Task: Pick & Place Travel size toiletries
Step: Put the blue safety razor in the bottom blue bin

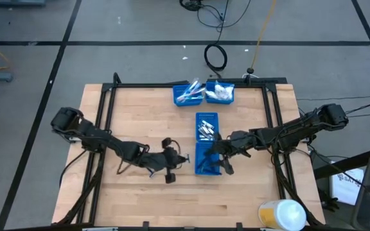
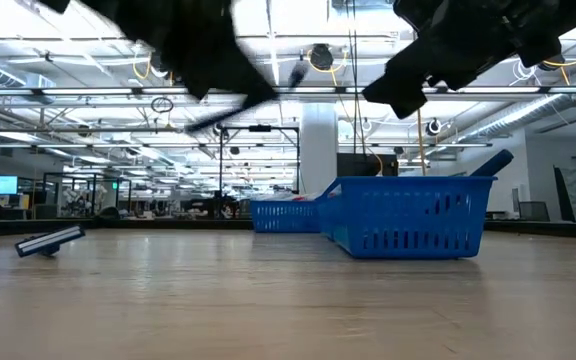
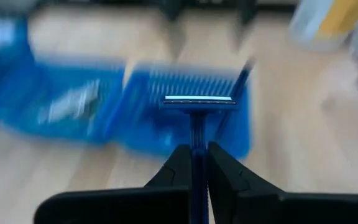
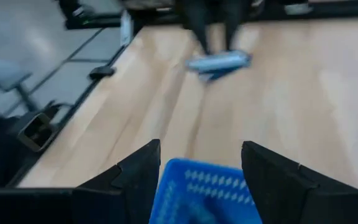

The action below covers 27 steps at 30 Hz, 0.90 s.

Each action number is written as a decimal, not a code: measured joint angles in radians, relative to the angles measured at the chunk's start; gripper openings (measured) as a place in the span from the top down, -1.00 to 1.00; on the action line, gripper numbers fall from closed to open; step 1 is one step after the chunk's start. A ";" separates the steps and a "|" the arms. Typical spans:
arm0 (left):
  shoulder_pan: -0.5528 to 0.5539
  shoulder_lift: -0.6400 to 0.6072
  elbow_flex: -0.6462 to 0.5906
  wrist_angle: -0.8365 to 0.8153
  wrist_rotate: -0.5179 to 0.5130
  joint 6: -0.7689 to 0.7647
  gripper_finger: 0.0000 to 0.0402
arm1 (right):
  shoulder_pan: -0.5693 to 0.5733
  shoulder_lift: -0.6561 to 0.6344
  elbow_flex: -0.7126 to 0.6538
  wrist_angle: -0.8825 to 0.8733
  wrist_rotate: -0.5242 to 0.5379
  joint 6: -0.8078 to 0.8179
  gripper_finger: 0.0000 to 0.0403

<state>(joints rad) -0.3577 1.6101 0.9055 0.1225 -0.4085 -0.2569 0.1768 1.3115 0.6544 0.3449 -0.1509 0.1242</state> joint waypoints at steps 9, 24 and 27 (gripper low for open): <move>-0.003 0.008 0.001 0.342 -0.026 0.265 0.96 | 0.006 0.000 0.000 0.142 0.100 -0.014 -0.05; 0.047 0.008 0.003 0.687 0.128 0.517 0.95 | 0.008 0.233 0.000 0.706 0.102 -0.059 -0.05; 0.058 0.008 0.003 0.687 0.151 0.510 0.96 | 0.008 0.263 0.000 0.785 0.103 -0.061 -0.05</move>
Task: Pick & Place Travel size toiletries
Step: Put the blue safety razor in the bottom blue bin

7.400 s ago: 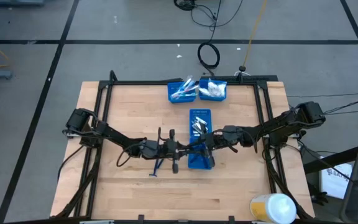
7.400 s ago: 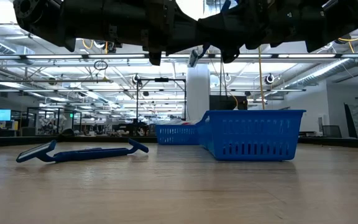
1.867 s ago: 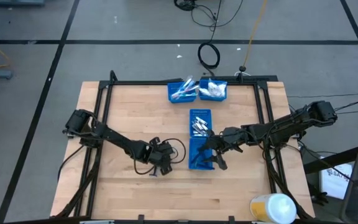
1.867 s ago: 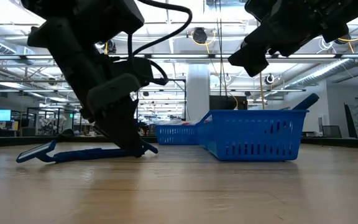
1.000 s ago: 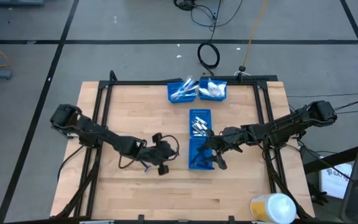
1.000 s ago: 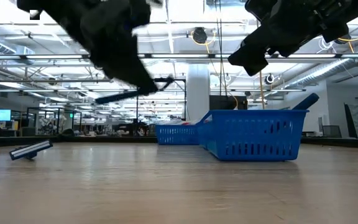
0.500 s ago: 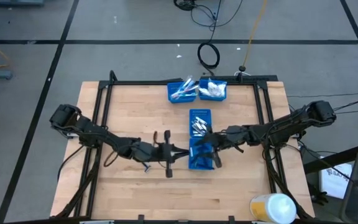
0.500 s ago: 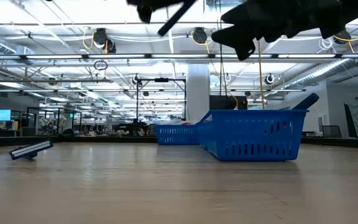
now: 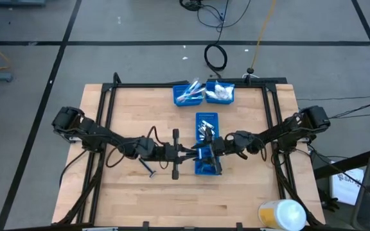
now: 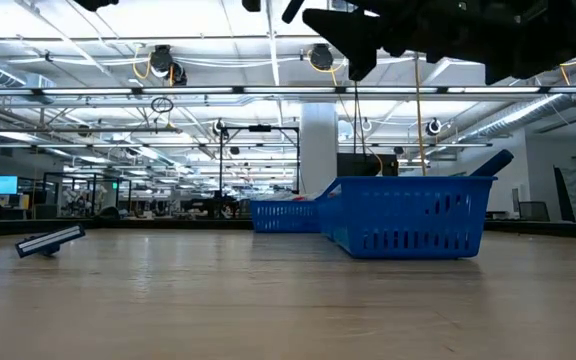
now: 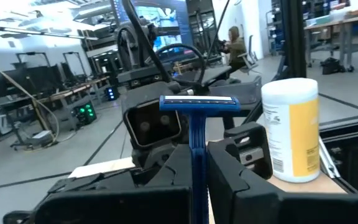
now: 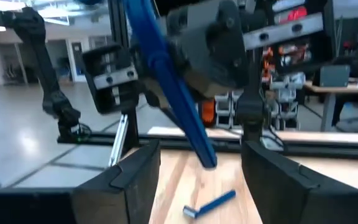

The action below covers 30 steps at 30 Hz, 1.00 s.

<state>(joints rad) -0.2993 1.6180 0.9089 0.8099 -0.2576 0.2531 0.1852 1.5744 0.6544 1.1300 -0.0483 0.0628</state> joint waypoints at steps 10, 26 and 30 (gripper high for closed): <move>0.044 0.079 0.013 0.028 0.050 -0.050 0.96 | -0.002 0.047 0.000 0.088 0.001 -0.026 -0.05; 0.042 0.096 0.030 0.042 0.044 -0.057 0.90 | 0.007 0.048 0.001 0.039 -0.003 -0.135 0.89; 0.022 0.096 0.030 0.042 -0.082 -0.043 0.72 | 0.005 0.047 0.002 -0.005 -0.002 -0.109 0.90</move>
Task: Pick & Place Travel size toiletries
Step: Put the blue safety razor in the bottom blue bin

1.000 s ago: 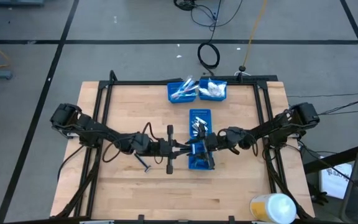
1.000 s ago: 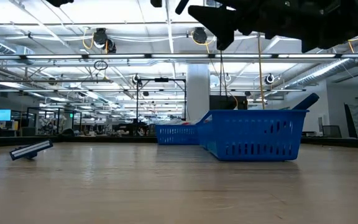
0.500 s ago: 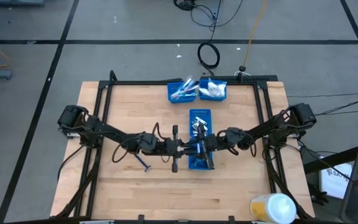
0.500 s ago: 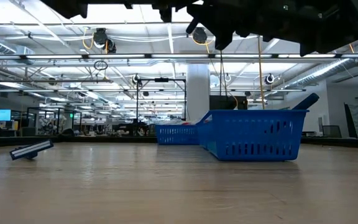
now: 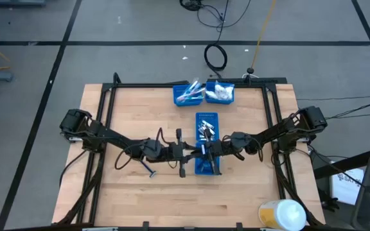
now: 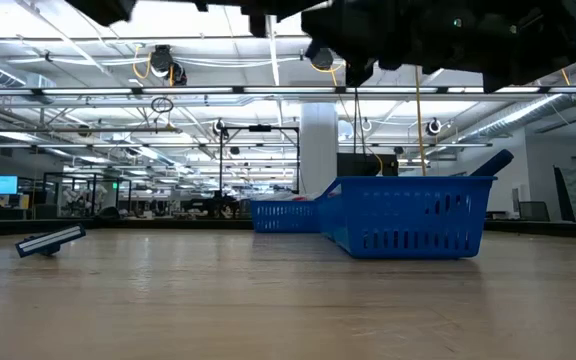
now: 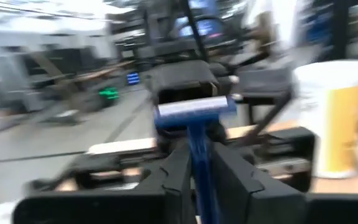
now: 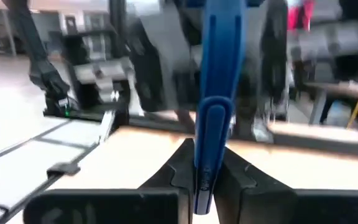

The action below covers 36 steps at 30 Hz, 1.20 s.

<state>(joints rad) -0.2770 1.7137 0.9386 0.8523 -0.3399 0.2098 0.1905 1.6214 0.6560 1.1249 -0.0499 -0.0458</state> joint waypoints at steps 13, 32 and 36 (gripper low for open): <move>-0.090 -0.028 0.021 -0.210 -0.770 0.234 0.16 | -0.018 -0.161 -0.001 -0.623 -0.151 0.303 0.90; -0.100 -0.027 0.021 -0.655 -0.717 -0.157 0.12 | -0.008 -0.197 -0.027 -0.751 -0.160 0.348 0.07; -0.129 -0.044 0.021 -0.870 -0.477 -0.196 0.16 | -0.007 -0.204 -0.027 -0.752 -0.164 0.339 -0.02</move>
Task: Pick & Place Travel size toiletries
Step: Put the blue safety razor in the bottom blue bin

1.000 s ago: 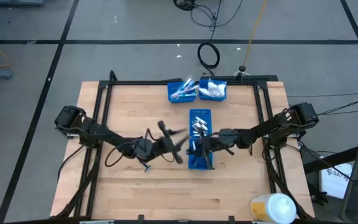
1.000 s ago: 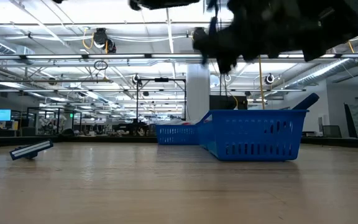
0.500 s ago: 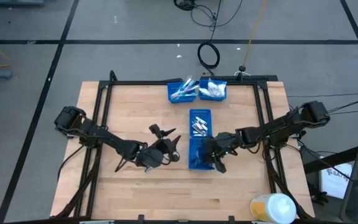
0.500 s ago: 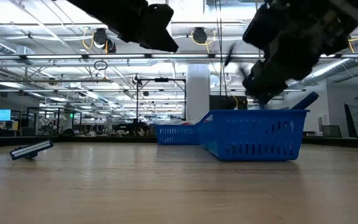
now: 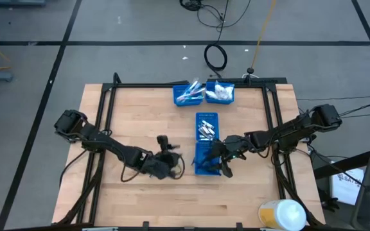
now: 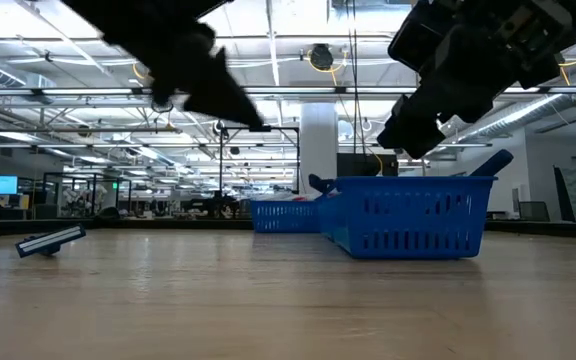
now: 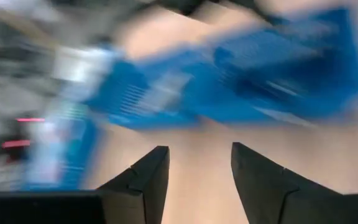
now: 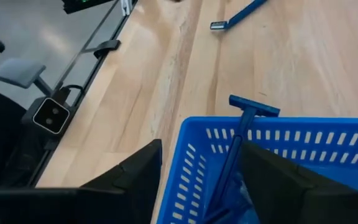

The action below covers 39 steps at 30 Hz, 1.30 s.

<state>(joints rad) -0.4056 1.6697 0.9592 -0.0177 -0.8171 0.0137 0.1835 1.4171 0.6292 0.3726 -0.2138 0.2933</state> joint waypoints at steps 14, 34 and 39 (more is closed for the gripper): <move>-0.070 -0.020 -0.027 -0.798 0.571 -0.449 0.36 | 0.000 -0.001 0.000 0.004 0.000 -0.020 -0.03; 0.009 -0.028 -0.179 -0.681 0.831 -0.246 0.44 | 0.000 -0.001 0.000 0.004 -0.001 -0.025 -0.03; 0.049 -0.027 -0.179 -0.680 0.898 -0.286 0.83 | 0.000 -0.001 0.000 0.004 0.000 -0.025 -0.03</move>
<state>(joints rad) -0.3565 1.6428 0.7807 -0.6975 0.0806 -0.2719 0.1833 1.4162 0.6296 0.3767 -0.2143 0.2684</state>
